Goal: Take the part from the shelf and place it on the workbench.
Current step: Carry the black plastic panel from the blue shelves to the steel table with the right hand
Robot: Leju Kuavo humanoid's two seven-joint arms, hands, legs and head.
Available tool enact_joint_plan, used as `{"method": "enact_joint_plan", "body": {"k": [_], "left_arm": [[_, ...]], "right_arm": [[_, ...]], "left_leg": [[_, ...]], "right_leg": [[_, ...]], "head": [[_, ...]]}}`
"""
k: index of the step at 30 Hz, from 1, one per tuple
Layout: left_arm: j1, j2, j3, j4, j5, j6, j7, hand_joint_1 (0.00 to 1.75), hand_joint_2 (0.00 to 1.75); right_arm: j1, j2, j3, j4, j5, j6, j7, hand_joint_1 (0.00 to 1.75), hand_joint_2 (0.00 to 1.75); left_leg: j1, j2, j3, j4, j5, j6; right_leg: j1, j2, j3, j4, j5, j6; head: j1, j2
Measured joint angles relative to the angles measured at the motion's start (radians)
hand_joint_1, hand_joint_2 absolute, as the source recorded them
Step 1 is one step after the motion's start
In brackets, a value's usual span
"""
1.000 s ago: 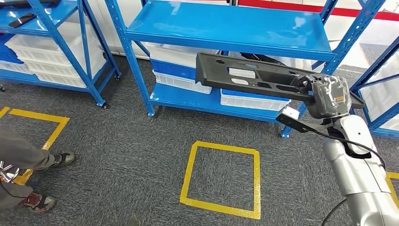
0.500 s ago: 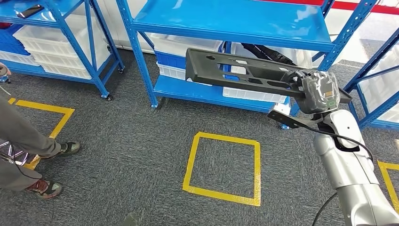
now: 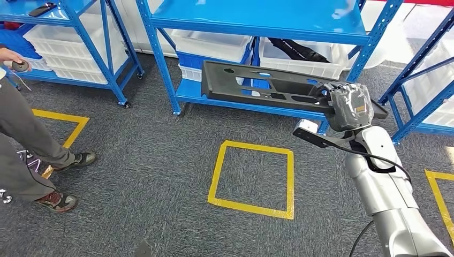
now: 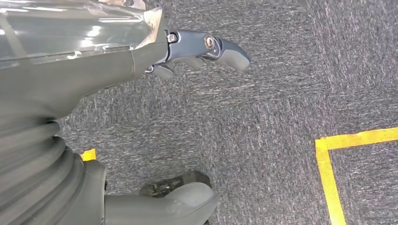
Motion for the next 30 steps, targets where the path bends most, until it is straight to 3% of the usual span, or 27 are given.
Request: {"method": "enact_joint_plan", "body": {"k": [2, 4, 5, 7, 8, 9, 11, 12, 13, 15, 16, 18, 19, 20, 21, 22, 23, 24, 25, 27, 28, 30], "left_arm": [[0.003, 0.001, 0.003, 0.000, 0.001, 0.000, 0.000, 0.00, 1.75], [0.005, 0.000, 0.005, 0.000, 0.002, 0.001, 0.001, 0.00, 1.75], [0.006, 0.000, 0.006, 0.000, 0.002, 0.001, 0.001, 0.00, 1.75], [0.009, -0.002, 0.006, 0.000, 0.000, 0.001, 0.003, 0.00, 1.75], [0.012, -0.003, 0.006, 0.000, -0.002, 0.001, 0.004, 0.00, 1.75], [0.013, -0.004, 0.007, 0.000, -0.004, 0.001, 0.004, 0.00, 1.75], [0.015, -0.004, 0.006, -0.001, -0.010, 0.001, 0.005, 0.00, 1.75], [0.016, -0.004, 0.006, -0.001, -0.013, 0.001, 0.006, 0.00, 1.75], [0.018, -0.004, 0.007, -0.001, -0.014, 0.002, 0.008, 0.00, 1.75], [0.025, -0.005, 0.008, -0.001, -0.014, 0.005, 0.011, 0.00, 1.75], [0.028, -0.006, 0.010, 0.000, -0.013, 0.006, 0.012, 0.00, 1.75], [0.030, -0.007, 0.013, 0.000, -0.011, 0.009, 0.013, 0.00, 1.75], [0.031, -0.008, 0.013, 0.000, -0.009, 0.009, 0.013, 0.00, 1.75], [0.031, -0.009, 0.014, 0.000, -0.007, 0.009, 0.012, 0.00, 1.75], [0.031, -0.010, 0.014, 0.000, -0.005, 0.009, 0.012, 0.00, 1.75], [0.031, -0.011, 0.014, 0.000, -0.004, 0.010, 0.012, 0.00, 1.75], [0.031, -0.012, 0.015, 0.000, -0.004, 0.010, 0.012, 0.00, 1.75], [0.031, -0.012, 0.015, 0.000, -0.004, 0.009, 0.012, 0.00, 1.75], [0.031, -0.011, 0.016, -0.001, -0.003, 0.009, 0.012, 0.00, 1.75], [0.030, -0.011, 0.019, -0.002, -0.004, 0.007, 0.012, 0.00, 1.75], [0.030, -0.011, 0.020, -0.002, -0.004, 0.006, 0.012, 0.00, 1.75], [0.032, -0.010, 0.021, -0.001, -0.006, 0.004, 0.015, 0.00, 1.75]], "right_arm": [[-0.006, 0.010, 0.004, 0.005, 0.004, 0.002, 0.000, 1.69, 1.75], [-0.011, 0.018, 0.008, 0.008, 0.006, 0.003, 0.002, 1.69, 1.75], [-0.012, 0.021, 0.009, 0.010, 0.006, 0.003, 0.003, 1.69, 1.75], [-0.013, 0.025, 0.012, 0.012, 0.006, 0.004, 0.006, 1.69, 1.75], [-0.012, 0.026, 0.014, 0.013, 0.006, 0.004, 0.006, 1.69, 1.75], [-0.011, 0.026, 0.015, 0.013, 0.006, 0.002, 0.008, 1.69, 1.75], [-0.005, 0.023, 0.014, 0.011, 0.006, -0.002, 0.011, 1.69, 1.75], [0.000, 0.022, 0.013, 0.010, 0.006, -0.004, 0.013, 1.69, 1.75], [0.006, 0.020, 0.012, 0.008, 0.006, -0.006, 0.015, 1.69, 1.75], [0.017, 0.019, 0.011, 0.008, 0.007, -0.005, 0.015, 1.69, 1.75], [0.019, 0.018, 0.010, 0.008, 0.008, -0.003, 0.014, 1.69, 1.75], [0.012, 0.017, 0.006, 0.009, 0.012, 0.003, 0.014, 1.69, 1.75], [0.007, 0.016, 0.004, 0.009, 0.013, 0.006, 0.014, 1.69, 1.75], [0.002, 0.016, 0.002, 0.009, 0.014, 0.008, 0.014, 1.69, 1.75], [-0.003, 0.017, 0.001, 0.009, 0.015, 0.008, 0.014, 1.69, 1.75], [-0.006, 0.017, -0.001, 0.009, 0.015, 0.009, 0.014, 1.69, 1.75], [-0.009, 0.017, -0.003, 0.009, 0.017, 0.011, 0.014, 1.69, 1.75], [-0.012, 0.017, -0.004, 0.009, 0.018, 0.014, 0.015, 1.69, 1.75], [-0.016, 0.017, -0.006, 0.009, 0.020, 0.017, 0.015, 1.69, 1.75], [-0.024, 0.016, -0.008, 0.009, 0.023, 0.021, 0.015, 1.69, 1.75], [-0.027, 0.015, -0.009, 0.010, 0.023, 0.023, 0.015, 1.69, 1.75], [-0.031, 0.009, -0.011, 0.016, 0.021, 0.027, 0.015, 1.69, 1.75]], "left_leg": [[0.005, -0.001, -0.020, 0.076, -0.097, -0.012], [0.007, -0.002, -0.041, 0.207, -0.199, -0.020], [0.008, -0.002, -0.043, 0.260, -0.214, -0.020], [0.009, -0.003, -0.010, 0.286, -0.178, -0.015], [0.008, -0.004, 0.030, 0.252, -0.152, -0.007], [0.005, -0.006, 0.085, 0.191, -0.144, 0.004], [-0.003, -0.010, 0.194, 0.044, -0.171, 0.022], [-0.009, -0.011, 0.223, -0.003, -0.186, 0.028], [-0.014, -0.011, 0.231, -0.031, -0.185, 0.032], [-0.013, -0.005, 0.217, -0.053, -0.150, 0.042], [-0.011, -0.001, 0.205, -0.063, -0.129, 0.047], [-0.009, 0.004, 0.174, -0.071, -0.092, 0.051], [-0.009, 0.005, 0.154, -0.070, -0.077, 0.050], [-0.009, 0.006, 0.134, -0.069, -0.061, 0.048], [-0.008, 0.007, 0.112, -0.067, -0.045, 0.045], [-0.006, 0.009, 0.091, -0.064, -0.029, 0.041], [-0.003, 0.009, 0.067, -0.058, -0.015, 0.036], [-0.001, 0.010, 0.044, -0.049, -0.002, 0.030], [-0.001, 0.010, 0.024, -0.039, 0.008, 0.023], [-0.006, 0.008, -0.001, -0.026, 0.030, 0.013], [-0.008, 0.007, -0.008, -0.025, 0.042, 0.012], [-0.005, 0.004, -0.022, -0.024, 0.051, 0.008]], "right_leg": [[-0.003, -0.003, -0.023, 0.000, 0.024, -0.027], [0.004, -0.004, -0.054, 0.000, 0.049, -0.042], [0.006, -0.004, -0.069, 0.001, 0.062, -0.043], [0.011, -0.004, -0.099, 0.001, 0.086, -0.044], [0.013, -0.003, -0.113, 0.001, 0.099, -0.043], [0.014, -0.002, -0.124, 0.001, 0.110, -0.041], [0.015, -0.003, -0.135, -0.003, 0.131, -0.031], [0.012, -0.005, -0.136, -0.008, 0.142, -0.024], [0.010, -0.007, -0.137, -0.016, 0.157, -0.016], [0.009, -0.007, -0.144, -0.025, 0.162, -0.008], [0.010, -0.006, -0.153, -0.013, 0.137, -0.011], [0.010, -0.004, -0.175, 0.069, 0.039, -0.024], [0.009, -0.004, -0.182, 0.130, -0.004, -0.026], [0.009, -0.004, -0.184, 0.192, -0.022, -0.020], [0.008, -0.004, -0.177, 0.238, -0.012, -0.007], [0.007, -0.004, -0.162, 0.260, 0.016, 0.009], [0.005, -0.004, -0.130, 0.249, 0.048, 0.024], [0.003, -0.004, -0.087, 0.204, 0.055, 0.033], [0.005, -0.003, -0.032, 0.131, 0.035, 0.033], [0.010, 0.000, 0.039, 0.008, -0.031, 0.013], [0.011, 0.001, 0.052, -0.019, -0.045, 0.000], [0.006, -0.001, 0.032, -0.016, -0.033, -0.021]], "head": [[-0.001, 0.000], [-0.002, 0.000], [-0.002, 0.000], [-0.002, 0.000], [-0.002, 0.000], [-0.002, 0.000], [-0.001, 0.000], [-0.001, 0.000], [-0.002, 0.000], [-0.003, 0.000], [-0.003, 0.000], [-0.001, 0.000], [0.000, 0.000], [0.000, 0.000], [0.000, 0.000], [0.000, 0.000], [-0.001, 0.000], [-0.001, 0.000], [0.001, 0.000], [0.000, 0.000], [0.000, 0.000], [-0.003, 0.000]]}}
